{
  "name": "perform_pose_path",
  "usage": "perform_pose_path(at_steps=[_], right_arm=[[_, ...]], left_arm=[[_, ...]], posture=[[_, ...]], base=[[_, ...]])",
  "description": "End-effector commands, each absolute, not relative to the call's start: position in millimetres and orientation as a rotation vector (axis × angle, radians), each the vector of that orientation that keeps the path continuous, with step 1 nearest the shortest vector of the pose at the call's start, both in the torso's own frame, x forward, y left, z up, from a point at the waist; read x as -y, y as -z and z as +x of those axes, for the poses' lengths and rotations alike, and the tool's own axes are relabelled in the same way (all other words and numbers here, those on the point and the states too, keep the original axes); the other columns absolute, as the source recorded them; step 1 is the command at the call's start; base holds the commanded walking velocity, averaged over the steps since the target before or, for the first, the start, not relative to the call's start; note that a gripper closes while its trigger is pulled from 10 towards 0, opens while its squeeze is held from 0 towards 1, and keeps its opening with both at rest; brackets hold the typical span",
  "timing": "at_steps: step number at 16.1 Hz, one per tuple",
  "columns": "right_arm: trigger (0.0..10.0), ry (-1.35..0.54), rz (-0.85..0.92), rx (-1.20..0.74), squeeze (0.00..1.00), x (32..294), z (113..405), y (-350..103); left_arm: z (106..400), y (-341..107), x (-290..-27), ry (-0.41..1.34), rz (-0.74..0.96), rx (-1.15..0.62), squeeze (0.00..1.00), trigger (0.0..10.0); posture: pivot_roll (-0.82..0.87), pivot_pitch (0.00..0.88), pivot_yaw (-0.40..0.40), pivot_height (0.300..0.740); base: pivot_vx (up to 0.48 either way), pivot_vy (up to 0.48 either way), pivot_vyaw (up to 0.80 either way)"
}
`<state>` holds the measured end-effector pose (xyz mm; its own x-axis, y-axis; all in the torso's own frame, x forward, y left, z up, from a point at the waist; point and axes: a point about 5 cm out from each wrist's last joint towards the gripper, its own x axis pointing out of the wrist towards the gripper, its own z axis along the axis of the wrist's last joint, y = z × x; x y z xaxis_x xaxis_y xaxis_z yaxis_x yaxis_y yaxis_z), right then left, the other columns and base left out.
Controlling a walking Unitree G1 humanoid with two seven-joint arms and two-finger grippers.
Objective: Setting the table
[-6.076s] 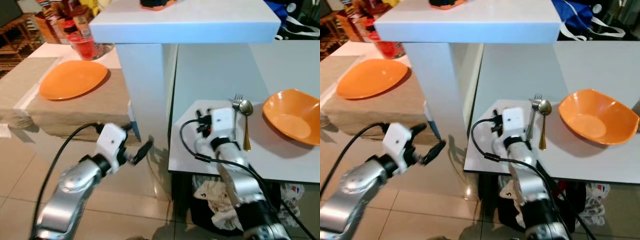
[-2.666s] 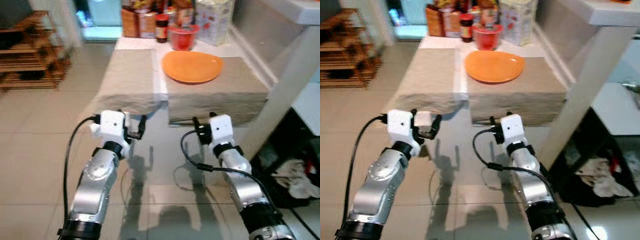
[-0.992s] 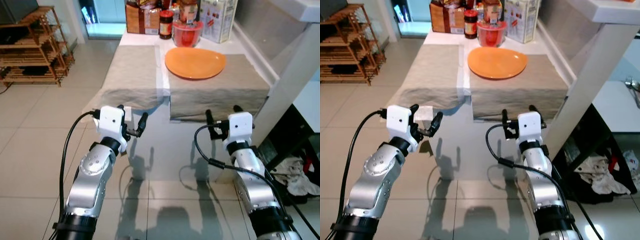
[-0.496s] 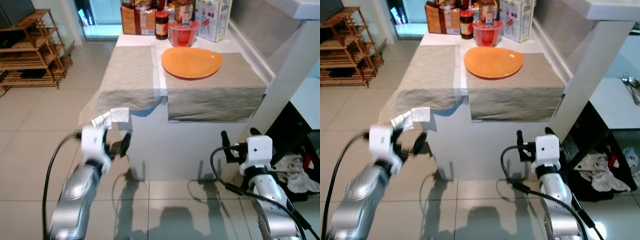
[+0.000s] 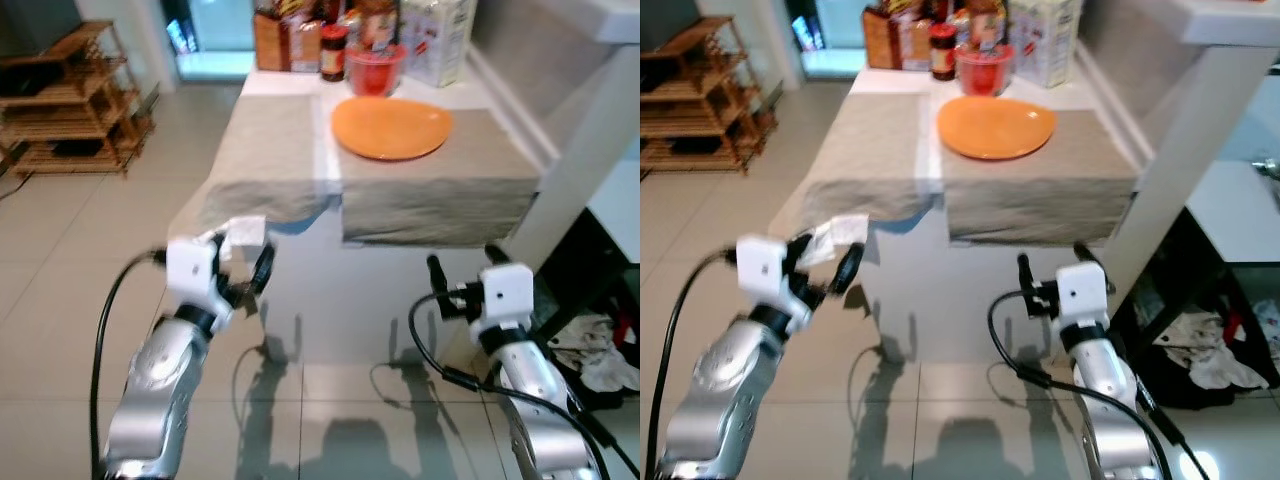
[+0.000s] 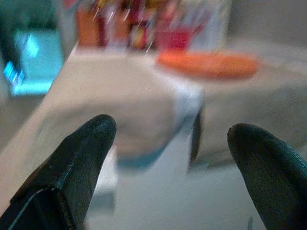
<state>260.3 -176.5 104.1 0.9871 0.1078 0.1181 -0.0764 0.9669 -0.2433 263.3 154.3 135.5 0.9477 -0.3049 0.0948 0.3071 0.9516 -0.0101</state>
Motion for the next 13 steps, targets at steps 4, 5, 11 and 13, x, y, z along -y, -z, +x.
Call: perform_pose_path(at_steps=[4, 5, 11, 13], right_arm=[[10.0, 0.047, -0.243, 0.199, 0.0, 191, 271, -123], [10.0, 0.047, -0.24, 0.195, 0.0, 190, 271, -122], [10.0, 0.018, -0.245, 0.201, 0.0, 180, 274, -120], [10.0, 0.004, -0.246, 0.212, 0.0, 177, 276, -122]], left_arm=[[273, -160, -134, 0.404, -0.019, 0.154, 0.0, 10.0], [274, -161, -133, 0.408, -0.018, 0.156, 0.0, 10.0], [275, -165, -128, 0.419, -0.006, 0.166, 0.0, 10.0], [275, -166, -126, 0.42, -0.004, 0.173, 0.0, 10.0]], posture=[[-0.07, 0.0, 0.049, 0.736], [-0.07, 0.0, 0.049, 0.736], [-0.07, 0.0, 0.047, 0.736], [-0.06, 0.0, 0.044, 0.736]], base=[[0.472, 0.0, 0.0], [0.469, 0.0, 0.0], [0.466, 0.0, 0.0], [0.461, 0.0, 0.0]])
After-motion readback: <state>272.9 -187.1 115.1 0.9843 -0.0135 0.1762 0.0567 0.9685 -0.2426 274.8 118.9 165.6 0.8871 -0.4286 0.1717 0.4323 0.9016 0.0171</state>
